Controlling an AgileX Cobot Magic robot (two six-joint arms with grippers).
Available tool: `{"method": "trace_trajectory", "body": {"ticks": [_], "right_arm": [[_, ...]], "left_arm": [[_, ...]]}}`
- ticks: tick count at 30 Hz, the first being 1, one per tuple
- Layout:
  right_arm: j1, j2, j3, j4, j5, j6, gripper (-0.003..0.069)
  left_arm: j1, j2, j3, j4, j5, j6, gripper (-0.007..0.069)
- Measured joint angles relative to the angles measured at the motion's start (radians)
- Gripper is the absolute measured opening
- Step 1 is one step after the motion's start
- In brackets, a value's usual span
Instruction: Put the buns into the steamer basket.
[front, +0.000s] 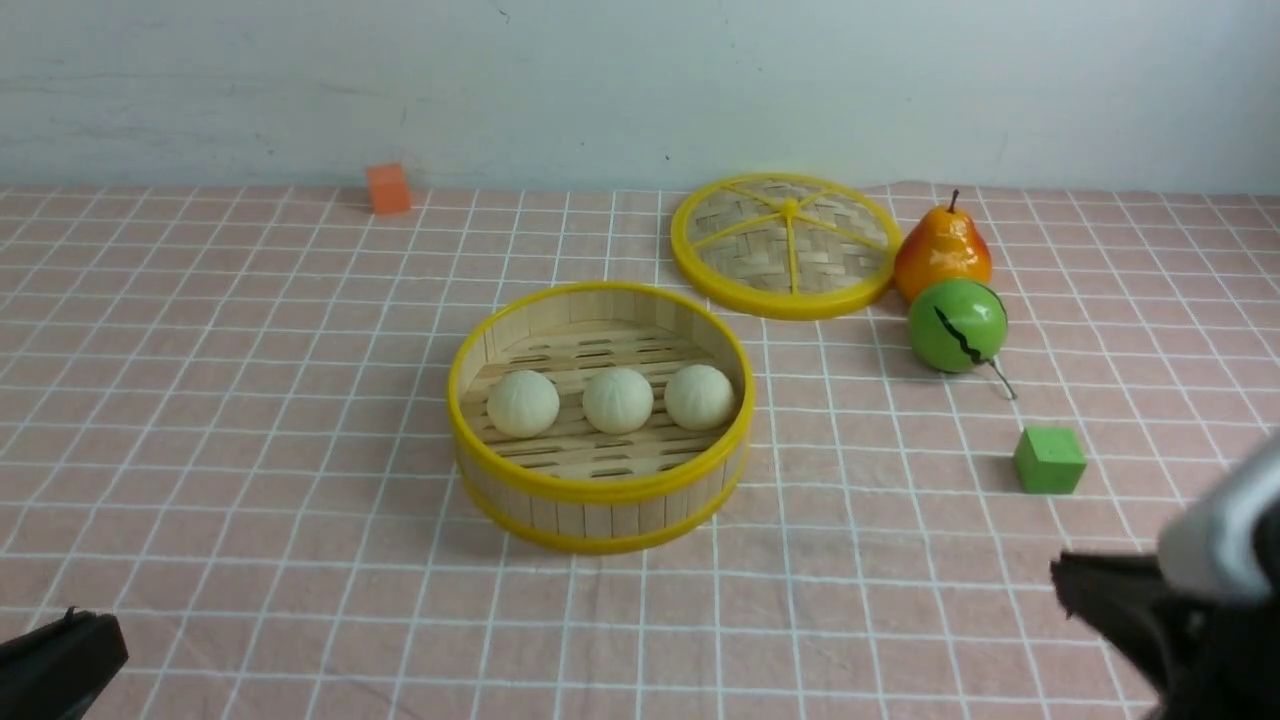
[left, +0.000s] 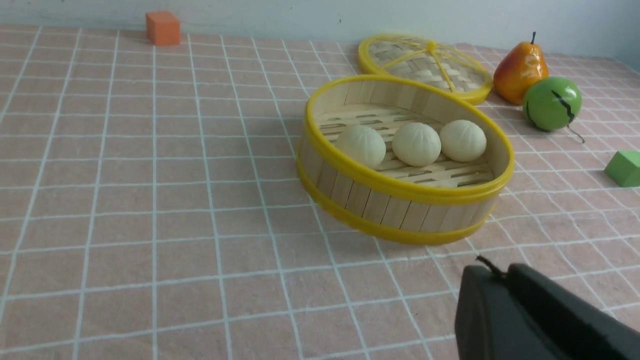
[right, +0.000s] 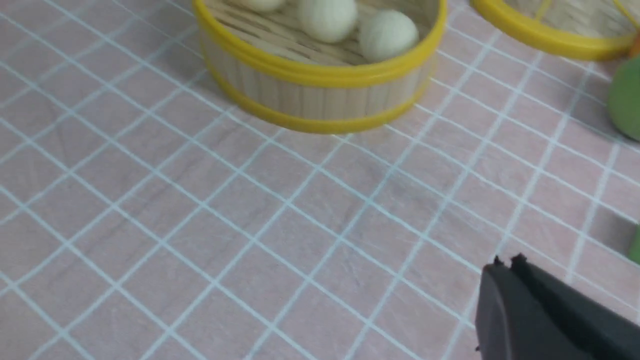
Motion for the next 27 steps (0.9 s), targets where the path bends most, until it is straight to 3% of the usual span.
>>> {"method": "trace_trajectory", "body": {"ticks": [7,11,14,19,24,27], "right_arm": [[0.0,-0.076,0.358,-0.028,-0.663,0.011,-0.001],[0.0,-0.077,0.369,-0.018,-0.778,0.001,-0.0006],[0.0,-0.094,0.369,0.06,-0.732,-0.026,-0.0005],[-0.055,-0.251,0.37,0.179,-0.492,-0.07,-0.0003],[-0.288,-0.603,0.371,0.113,-0.129,-0.101,-0.0003],[-0.366,-0.71,0.371,0.101,-0.017,-0.09,-0.0003]], "left_arm": [[0.0,0.0,0.0,0.001,0.02,0.0,0.0039],[0.0,0.0,0.0,0.003,0.022,0.0,0.004],[0.0,0.0,0.001,0.003,0.024,0.0,0.0044],[0.0,0.0,0.001,0.005,0.031,0.0,0.005],[0.0,0.0,0.001,0.006,0.041,0.0,0.005],[0.0,0.0,0.001,0.006,0.041,0.0,0.005]]}}
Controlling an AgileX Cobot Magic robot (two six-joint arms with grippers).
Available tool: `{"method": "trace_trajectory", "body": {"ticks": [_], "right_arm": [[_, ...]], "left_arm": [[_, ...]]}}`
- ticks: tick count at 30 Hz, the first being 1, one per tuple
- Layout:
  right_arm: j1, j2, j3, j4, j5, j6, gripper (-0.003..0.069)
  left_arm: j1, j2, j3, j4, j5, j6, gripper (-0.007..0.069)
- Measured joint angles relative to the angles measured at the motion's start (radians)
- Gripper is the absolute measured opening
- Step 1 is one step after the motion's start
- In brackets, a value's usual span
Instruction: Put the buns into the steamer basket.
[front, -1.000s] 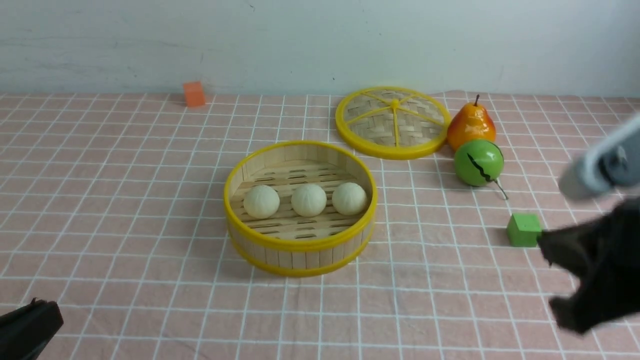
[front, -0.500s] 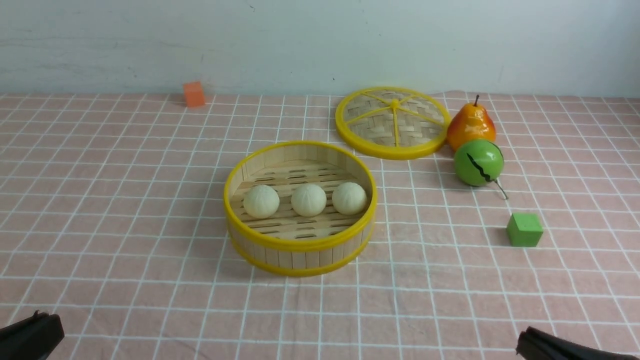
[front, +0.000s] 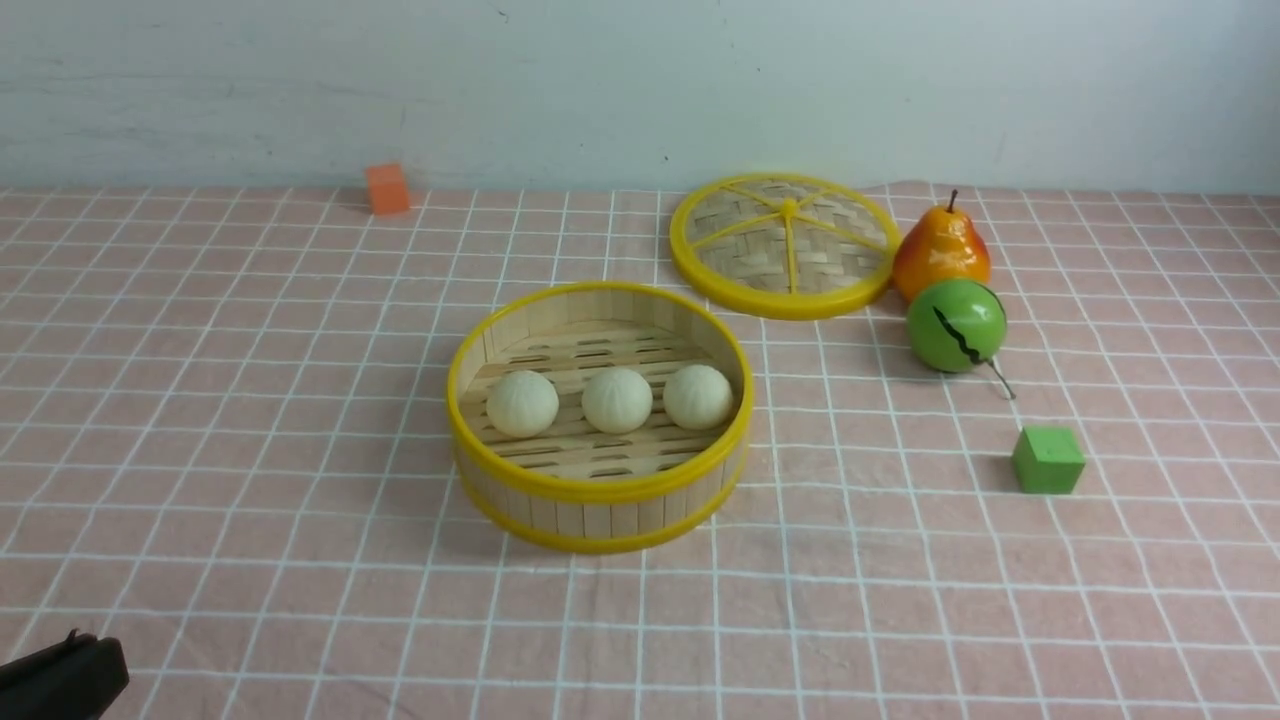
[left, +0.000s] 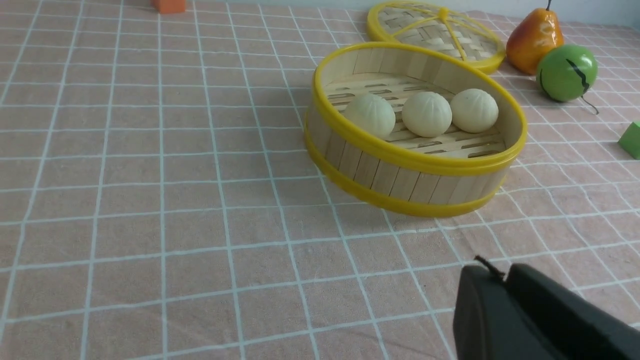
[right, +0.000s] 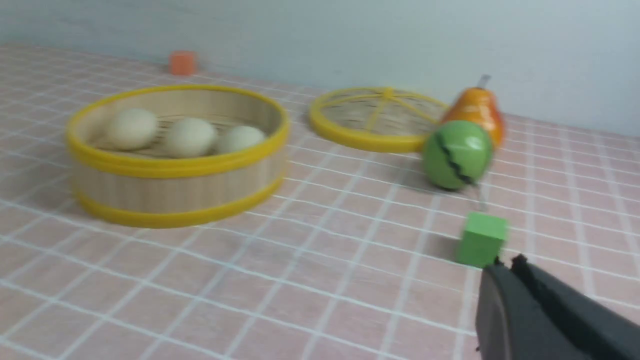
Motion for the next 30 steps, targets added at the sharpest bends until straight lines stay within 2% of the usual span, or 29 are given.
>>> {"method": "trace_trajectory", "body": {"ticks": [5,10,30], "right_arm": [[-0.142,-0.056,0.0,0.04,0.204,0.022,-0.0003],[-0.2,-0.056,-0.005,0.104,0.297,0.022,-0.0002],[-0.201,-0.056,-0.009,0.118,0.313,0.023,0.0019]], "left_arm": [[0.0,-0.002,0.0,0.0,0.006,0.0,0.0053],[0.0,-0.002,0.0,0.0,0.009,0.0,0.0056],[0.0,-0.003,0.0,0.0,0.01,0.0,0.0078]]}}
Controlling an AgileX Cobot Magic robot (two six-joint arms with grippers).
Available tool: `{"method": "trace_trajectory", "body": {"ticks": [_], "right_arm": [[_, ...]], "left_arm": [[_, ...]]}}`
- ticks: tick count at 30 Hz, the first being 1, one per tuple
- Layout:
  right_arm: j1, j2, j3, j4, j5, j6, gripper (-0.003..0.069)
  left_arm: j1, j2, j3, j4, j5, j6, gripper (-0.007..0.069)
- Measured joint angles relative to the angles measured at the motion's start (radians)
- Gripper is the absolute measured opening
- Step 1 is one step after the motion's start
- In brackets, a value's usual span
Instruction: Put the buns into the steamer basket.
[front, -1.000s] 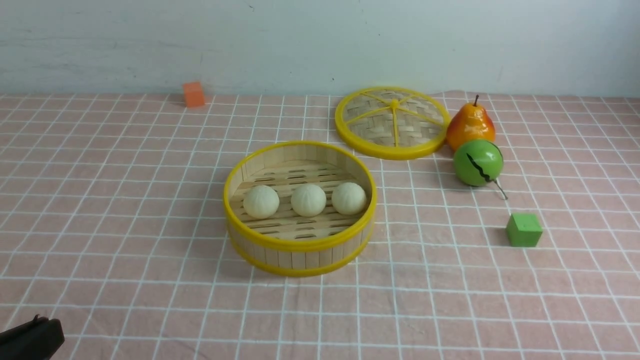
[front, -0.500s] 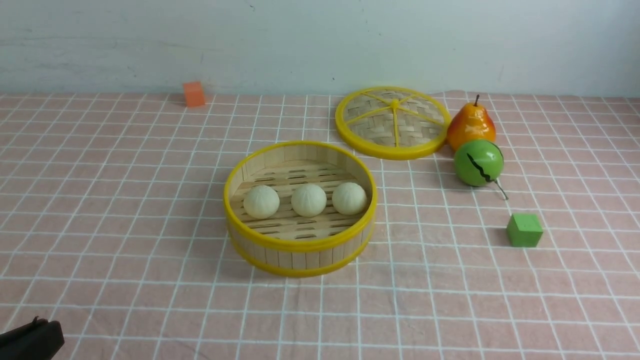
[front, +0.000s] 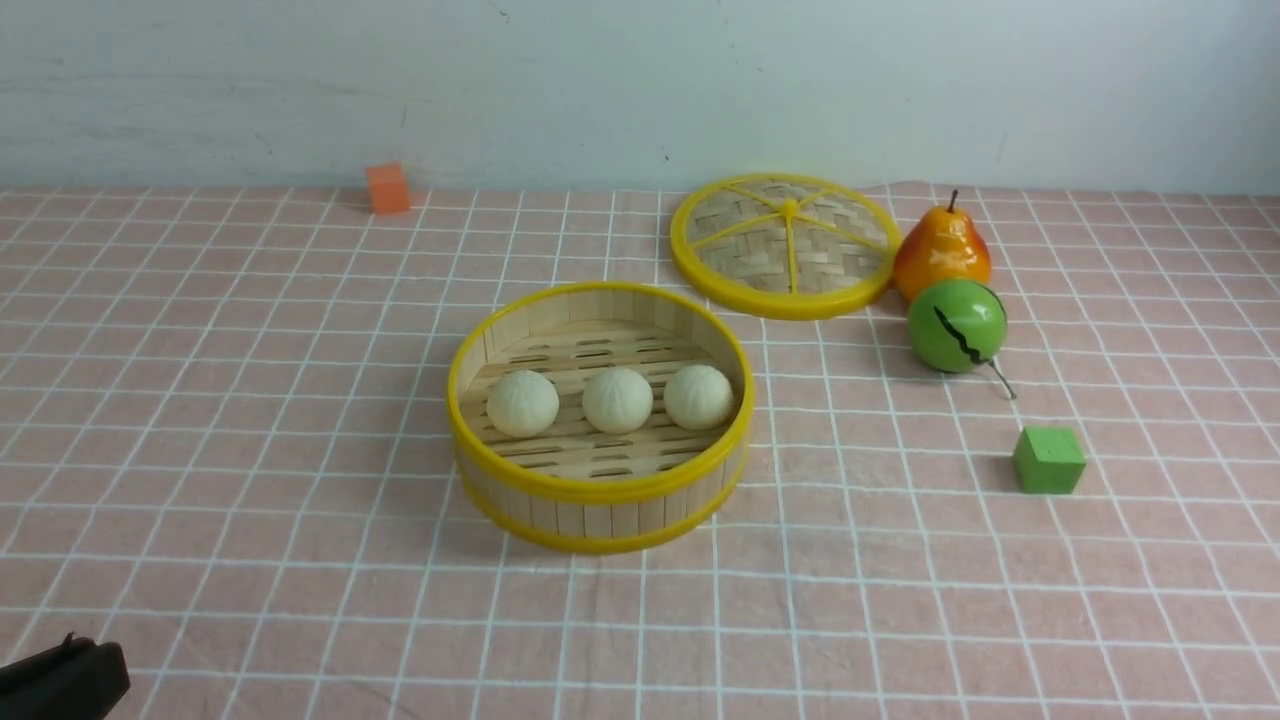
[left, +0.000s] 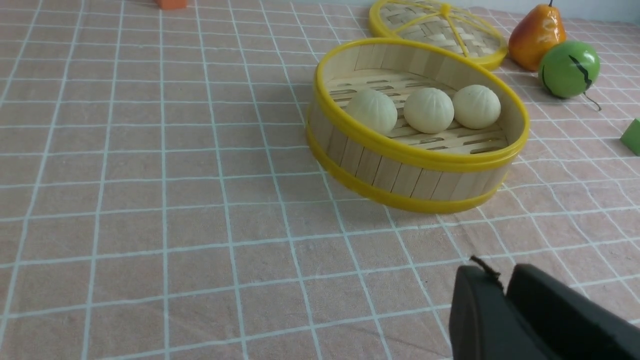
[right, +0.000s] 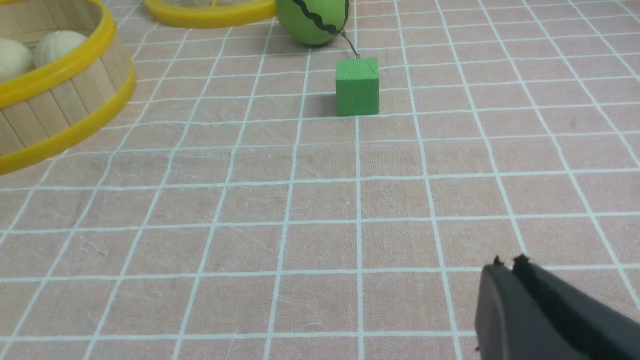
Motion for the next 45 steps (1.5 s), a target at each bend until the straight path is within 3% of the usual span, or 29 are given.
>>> {"method": "trace_trajectory", "body": {"ticks": [6,10,14,19,45], "right_arm": [[0.0,-0.001,-0.001,0.001,0.001,0.0,0.0024],[-0.001,-0.001,-0.001,0.002,0.001,0.0,0.0028],[-0.001,-0.001,-0.001,0.002,0.001,0.0,0.0033],[-0.001,-0.002,-0.001,0.002,0.002,0.001,0.0039],[-0.001,-0.002,-0.001,0.002,0.002,0.003,0.0052]], "left_arm": [[0.048,-0.08,0.094,-0.027,-0.061,0.006,0.0083],[0.196,-0.211,0.235,-0.063,-0.122,0.023,0.0084],[0.271,-0.27,0.281,-0.079,-0.078,0.023,0.0074],[0.279,-0.273,0.289,-0.09,0.036,0.023,-0.0013],[0.279,-0.274,0.289,-0.096,0.042,0.023,-0.0014]]}}
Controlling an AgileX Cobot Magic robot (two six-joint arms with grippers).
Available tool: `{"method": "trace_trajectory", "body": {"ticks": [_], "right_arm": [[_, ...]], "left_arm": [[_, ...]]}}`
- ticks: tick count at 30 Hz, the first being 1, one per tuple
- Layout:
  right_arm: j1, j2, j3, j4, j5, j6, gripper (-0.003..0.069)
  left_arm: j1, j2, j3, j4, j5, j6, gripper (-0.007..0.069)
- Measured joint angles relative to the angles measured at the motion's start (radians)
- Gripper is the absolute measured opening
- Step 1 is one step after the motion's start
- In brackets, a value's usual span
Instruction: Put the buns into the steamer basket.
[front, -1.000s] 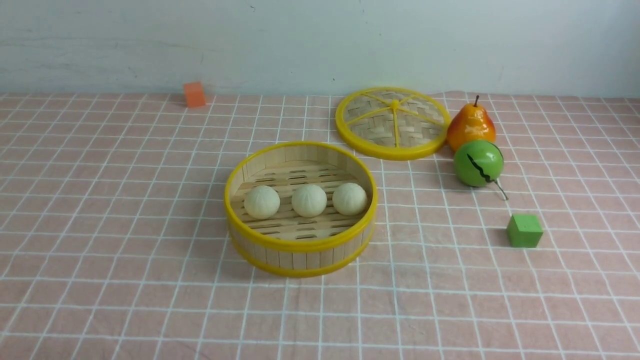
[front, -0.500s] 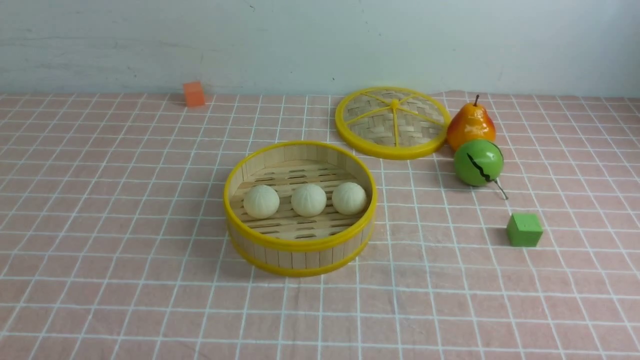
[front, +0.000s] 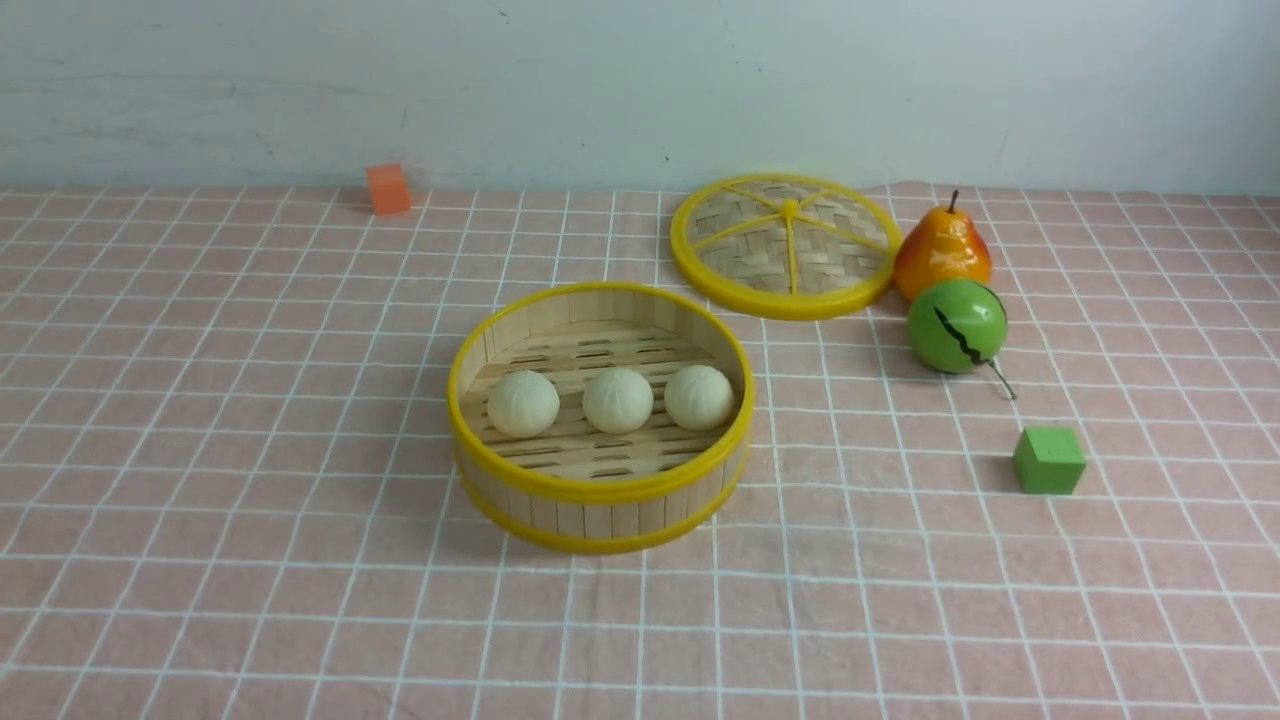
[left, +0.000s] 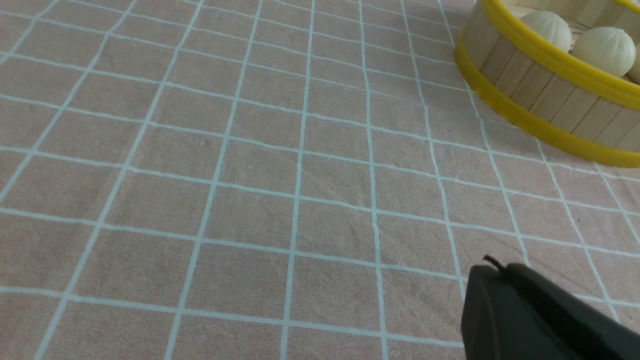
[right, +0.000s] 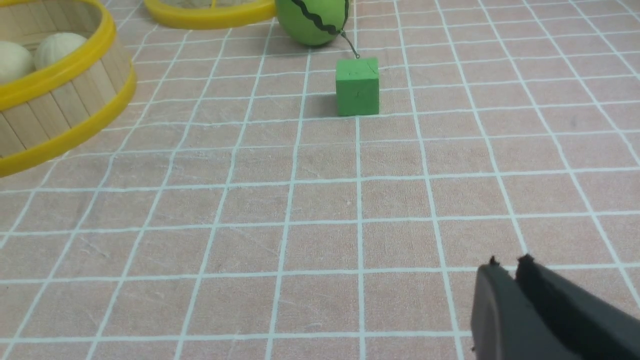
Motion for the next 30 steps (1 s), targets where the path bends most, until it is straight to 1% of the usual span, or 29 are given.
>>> {"method": "trace_trajectory", "body": {"ticks": [30], "right_arm": [[0.0,0.0,0.0,0.0,0.0,0.0,0.0082]], "left_arm": [[0.0,0.0,0.0,0.0,0.0,0.0,-0.0013]]}}
